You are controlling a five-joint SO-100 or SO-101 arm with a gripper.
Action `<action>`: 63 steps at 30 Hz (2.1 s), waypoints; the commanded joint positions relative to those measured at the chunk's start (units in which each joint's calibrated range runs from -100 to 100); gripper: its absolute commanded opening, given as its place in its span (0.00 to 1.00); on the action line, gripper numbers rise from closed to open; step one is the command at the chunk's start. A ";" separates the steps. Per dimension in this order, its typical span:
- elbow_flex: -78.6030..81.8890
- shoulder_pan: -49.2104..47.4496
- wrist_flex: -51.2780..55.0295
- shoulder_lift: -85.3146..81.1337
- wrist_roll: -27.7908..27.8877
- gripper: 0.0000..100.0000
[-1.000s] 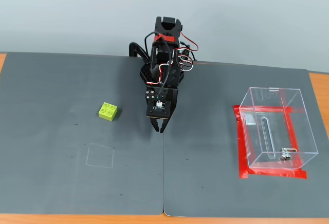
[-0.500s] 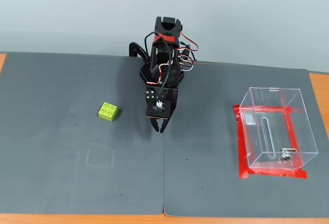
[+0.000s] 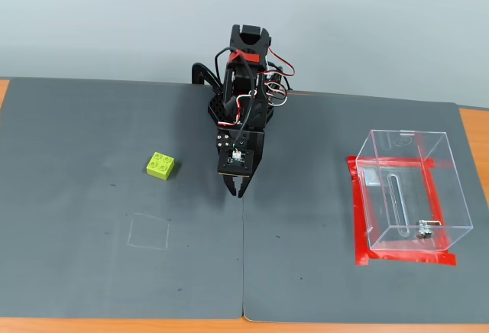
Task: Pick the green lego block and place it into the transparent box
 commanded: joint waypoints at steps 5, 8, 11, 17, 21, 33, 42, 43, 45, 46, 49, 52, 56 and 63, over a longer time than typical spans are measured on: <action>-0.55 -0.26 0.13 0.51 -0.17 0.02; -2.45 -0.41 2.04 2.54 -0.23 0.02; -5.79 -0.41 3.86 6.87 -0.28 0.02; -18.28 -0.41 6.82 21.02 -0.28 0.02; -25.87 -0.41 7.60 29.50 -0.28 0.02; -35.28 2.05 7.68 38.15 -0.59 0.02; -37.63 13.84 14.28 38.15 -12.10 0.02; -38.54 15.55 15.93 38.15 -12.73 0.02; -41.79 20.92 19.92 38.23 -13.04 0.02; -43.06 22.56 20.97 38.23 -13.04 0.02; -45.96 27.19 23.83 38.23 -12.99 0.02; -47.22 32.63 25.83 38.23 -12.47 0.02; -47.40 36.44 25.48 38.23 -7.16 0.02; -49.84 36.96 23.83 42.90 1.96 0.02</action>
